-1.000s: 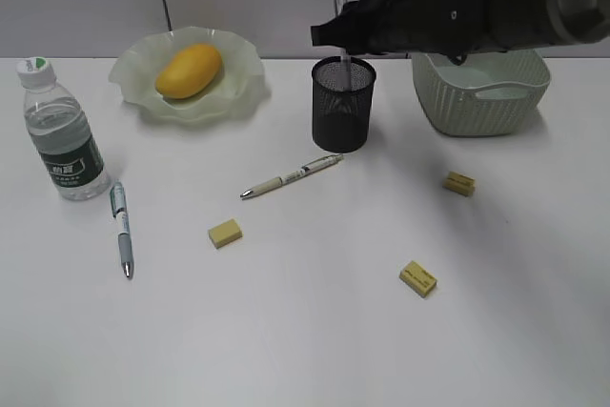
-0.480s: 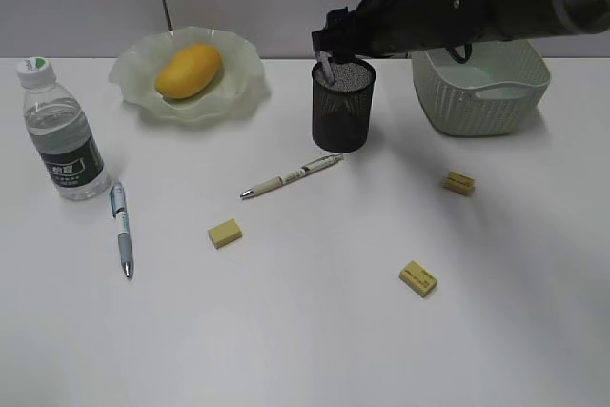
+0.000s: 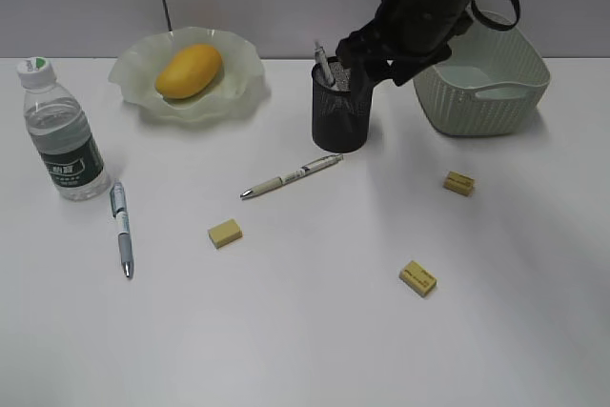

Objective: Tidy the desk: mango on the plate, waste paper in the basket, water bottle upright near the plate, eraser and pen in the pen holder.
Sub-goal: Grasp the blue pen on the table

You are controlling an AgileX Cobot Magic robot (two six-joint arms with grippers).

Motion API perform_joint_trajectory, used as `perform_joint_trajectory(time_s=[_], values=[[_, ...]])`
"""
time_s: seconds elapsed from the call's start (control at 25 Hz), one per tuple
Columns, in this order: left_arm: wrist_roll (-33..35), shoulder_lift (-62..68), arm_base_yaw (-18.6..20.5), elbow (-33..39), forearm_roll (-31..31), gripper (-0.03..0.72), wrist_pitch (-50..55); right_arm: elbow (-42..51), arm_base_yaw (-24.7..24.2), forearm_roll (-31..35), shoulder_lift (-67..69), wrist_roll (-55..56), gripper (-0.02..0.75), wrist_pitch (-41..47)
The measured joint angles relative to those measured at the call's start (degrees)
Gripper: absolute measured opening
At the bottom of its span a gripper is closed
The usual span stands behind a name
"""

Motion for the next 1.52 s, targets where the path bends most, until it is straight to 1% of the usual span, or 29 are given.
perform_joint_trajectory(time_s=[0.08,0.16,0.32,0.52,0.68,0.84,1.24,1.4,1.52], values=[[0.0,0.0,0.0,0.0,0.0,0.428,0.0,-1.6,0.0,-1.4,-0.1,-0.2,0.488,7.3],[0.0,0.0,0.0,0.0,0.0,0.428,0.0,-2.1,0.0,-3.4,-0.3,-0.2,0.484,12.5],[0.0,0.0,0.0,0.0,0.0,0.428,0.0,-2.3,0.0,-6.4,-1.9,-0.3,0.478,20.7],[0.0,0.0,0.0,0.0,0.0,0.428,0.0,-1.4,0.0,-8.2,-8.1,-0.2,0.463,21.9],[0.0,0.0,0.0,0.0,0.0,0.428,0.0,2.6,0.0,-8.3,-16.9,1.3,0.457,21.9],[0.0,0.0,0.0,0.0,0.0,0.428,0.0,11.0,0.0,-7.5,-28.5,2.6,0.457,21.9],[0.0,0.0,0.0,0.0,0.0,0.428,0.0,38.8,0.0,-5.6,-59.9,4.0,0.457,21.2],[0.0,0.0,0.0,0.0,0.0,0.428,-0.1,46.8,0.0,-5.6,-72.7,4.4,0.457,19.6],[0.0,0.0,0.0,0.0,-0.1,0.428,-0.4,51.9,0.0,-5.6,-79.6,4.5,0.457,18.6]])
